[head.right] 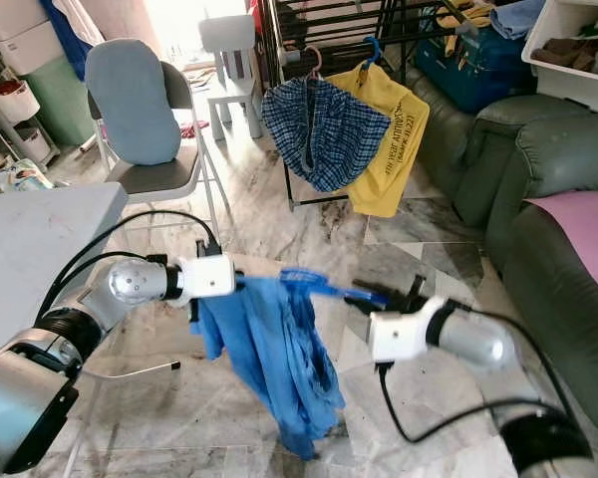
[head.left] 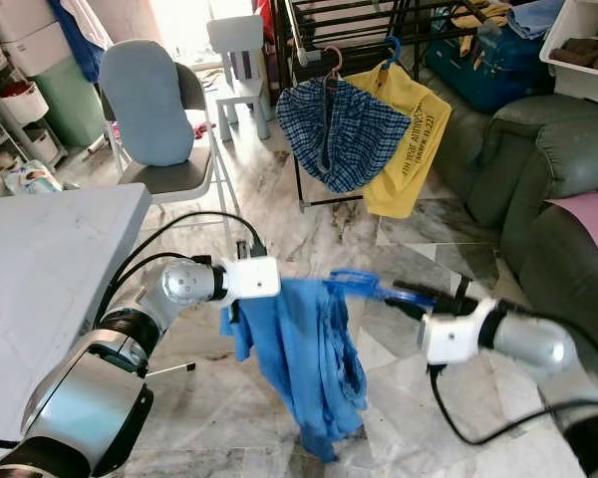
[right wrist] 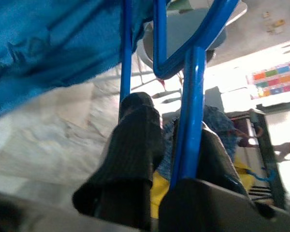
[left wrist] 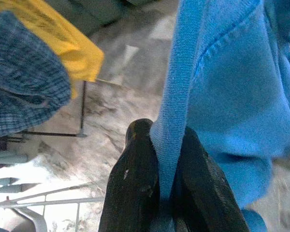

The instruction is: Hang hanger

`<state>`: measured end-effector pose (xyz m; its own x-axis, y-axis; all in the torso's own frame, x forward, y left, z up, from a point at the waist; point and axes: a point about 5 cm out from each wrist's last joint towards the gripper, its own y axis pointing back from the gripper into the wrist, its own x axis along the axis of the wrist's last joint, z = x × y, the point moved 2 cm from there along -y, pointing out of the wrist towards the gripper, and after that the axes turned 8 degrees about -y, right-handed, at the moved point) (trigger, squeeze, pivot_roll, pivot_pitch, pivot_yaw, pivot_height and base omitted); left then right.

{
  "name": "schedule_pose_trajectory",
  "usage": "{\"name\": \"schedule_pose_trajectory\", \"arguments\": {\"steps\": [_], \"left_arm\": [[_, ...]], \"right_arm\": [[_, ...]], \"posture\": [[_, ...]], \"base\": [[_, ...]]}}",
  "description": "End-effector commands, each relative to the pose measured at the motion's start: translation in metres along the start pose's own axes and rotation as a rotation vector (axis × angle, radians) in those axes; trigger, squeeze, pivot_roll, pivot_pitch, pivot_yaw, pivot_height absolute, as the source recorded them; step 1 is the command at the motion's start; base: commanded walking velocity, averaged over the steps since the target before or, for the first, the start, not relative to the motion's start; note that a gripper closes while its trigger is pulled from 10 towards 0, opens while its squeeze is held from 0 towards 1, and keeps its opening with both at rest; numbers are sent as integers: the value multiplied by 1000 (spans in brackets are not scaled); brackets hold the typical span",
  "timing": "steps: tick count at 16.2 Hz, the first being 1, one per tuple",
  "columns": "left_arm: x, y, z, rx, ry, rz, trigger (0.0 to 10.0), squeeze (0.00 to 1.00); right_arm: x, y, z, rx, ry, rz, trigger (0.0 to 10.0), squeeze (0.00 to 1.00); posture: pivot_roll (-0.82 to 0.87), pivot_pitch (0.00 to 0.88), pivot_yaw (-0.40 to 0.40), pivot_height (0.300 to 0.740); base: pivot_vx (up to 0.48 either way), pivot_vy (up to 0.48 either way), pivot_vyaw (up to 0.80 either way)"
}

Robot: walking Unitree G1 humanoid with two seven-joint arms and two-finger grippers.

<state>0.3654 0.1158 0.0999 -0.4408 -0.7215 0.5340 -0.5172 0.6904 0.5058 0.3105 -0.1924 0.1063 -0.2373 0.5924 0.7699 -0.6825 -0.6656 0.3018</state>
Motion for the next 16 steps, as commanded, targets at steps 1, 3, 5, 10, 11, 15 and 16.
{"name": "schedule_pose_trajectory", "arguments": {"steps": [1, 3, 5, 10, 11, 15, 16], "left_arm": [[-4, 7, -11, 111, 67, 14, 0, 0], [-11, 9, 1, 107, 97, 13, 0, 0], [-19, 11, 14, 94, 133, -9, 0, 0], [-32, 14, 19, 159, 270, -55, 0, 0], [-34, 15, 18, 176, 297, -57, 0, 0], [-33, 14, 17, 175, 301, -55, 0, 0], [-35, 14, 9, 257, 380, -64, 0, 0]], "right_arm": [[-3, 0, 6, -22, 35, -31, 10000, 1000], [-5, 3, 34, -221, 34, -53, 10000, 1000], [-2, 3, 50, -325, 16, -39, 10000, 1000], [4, 3, 73, -455, 83, -39, 10000, 1000], [8, 9, 87, -549, 85, -22, 10000, 1000], [20, 24, 111, -750, 90, 47, 10000, 1000], [12, 30, 112, -845, 0, 42, 10000, 1000]], "posture": [[-157, 0, 93, 740], [-156, 0, 83, 740], [-152, 0, 77, 740], [-147, 0, 59, 740], [-147, 0, 59, 740], [-151, 0, 61, 740], [-151, 0, 62, 740]], "base": [[0, 0, 0], [0, 0, 0], [0, 0, 0], [0, 0, 0], [0, 0, 0], [0, 0, 0], [0, 0, 0]]}}
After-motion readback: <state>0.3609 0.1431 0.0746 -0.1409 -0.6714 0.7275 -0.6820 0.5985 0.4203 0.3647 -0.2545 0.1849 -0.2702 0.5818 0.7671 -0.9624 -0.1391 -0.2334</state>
